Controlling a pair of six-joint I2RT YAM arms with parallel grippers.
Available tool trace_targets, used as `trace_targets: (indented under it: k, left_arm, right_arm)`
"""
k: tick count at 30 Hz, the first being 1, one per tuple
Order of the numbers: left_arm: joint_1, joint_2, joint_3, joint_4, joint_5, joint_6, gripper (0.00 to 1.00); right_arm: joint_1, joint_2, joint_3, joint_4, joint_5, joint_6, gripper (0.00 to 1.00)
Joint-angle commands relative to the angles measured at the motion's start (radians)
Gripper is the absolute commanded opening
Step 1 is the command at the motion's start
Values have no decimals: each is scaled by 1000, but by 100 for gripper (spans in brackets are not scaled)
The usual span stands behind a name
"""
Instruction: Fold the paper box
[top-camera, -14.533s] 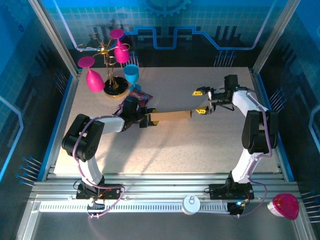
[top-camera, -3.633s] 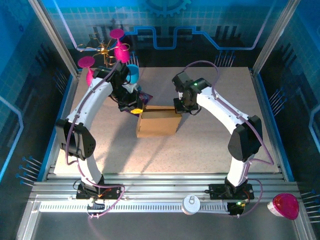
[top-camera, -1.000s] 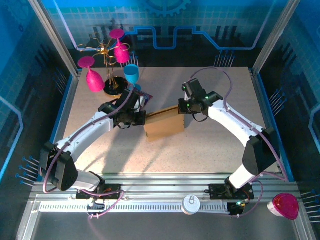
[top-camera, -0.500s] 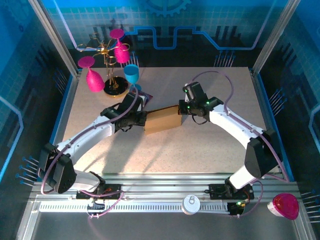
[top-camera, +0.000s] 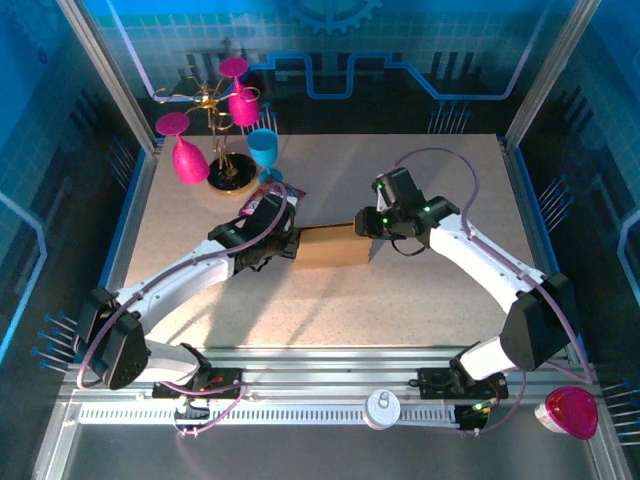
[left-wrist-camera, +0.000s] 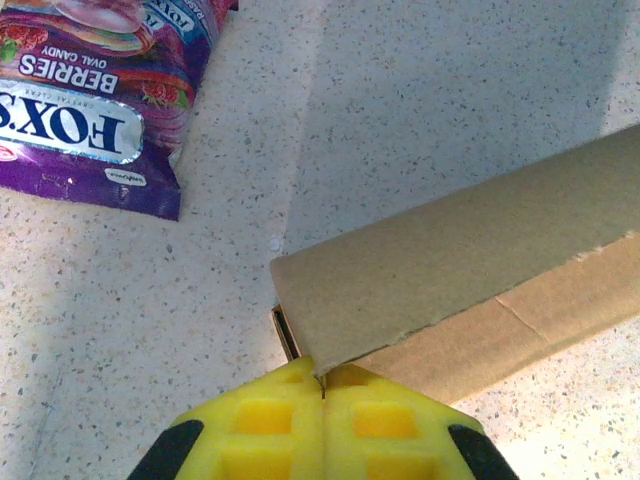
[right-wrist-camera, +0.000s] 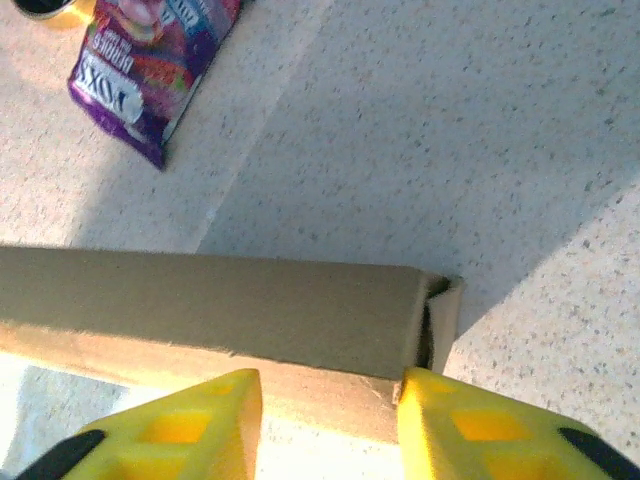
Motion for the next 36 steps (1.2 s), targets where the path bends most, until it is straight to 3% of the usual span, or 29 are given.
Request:
trace_targets:
  k: [1, 7, 15, 17, 20, 27, 31, 36]
  left_arm:
    - [-35, 33, -12, 22, 65, 27, 0]
    - [-44, 37, -4, 14, 54, 22, 0]
    - [-63, 38, 0, 4, 29, 13, 0]
    - [-69, 41, 6, -1, 18, 9, 0]
    - [-77, 43, 13, -9, -2, 4, 0]
    - [-98, 57, 10, -18, -45, -16, 0]
    - [-113, 60, 5, -17, -66, -27, 0]
    - [-131, 61, -1, -24, -99, -47, 0]
  right_arm:
    - [-5, -59, 2, -21, -142, 83, 44]
    - [-63, -142, -74, 94, -244, 365, 55]
    - [-96, -244, -288, 383, -265, 943, 70]
    - [-102, -255, -300, 349, -272, 1015, 70]
    - [-118, -278, -286, 220, -272, 1037, 69]
    - [-186, -294, -220, -109, -222, 840, 63]
    - [-206, -337, -273, -47, -259, 869, 68]
    - [-200, -358, -371, 162, -349, 1031, 75]
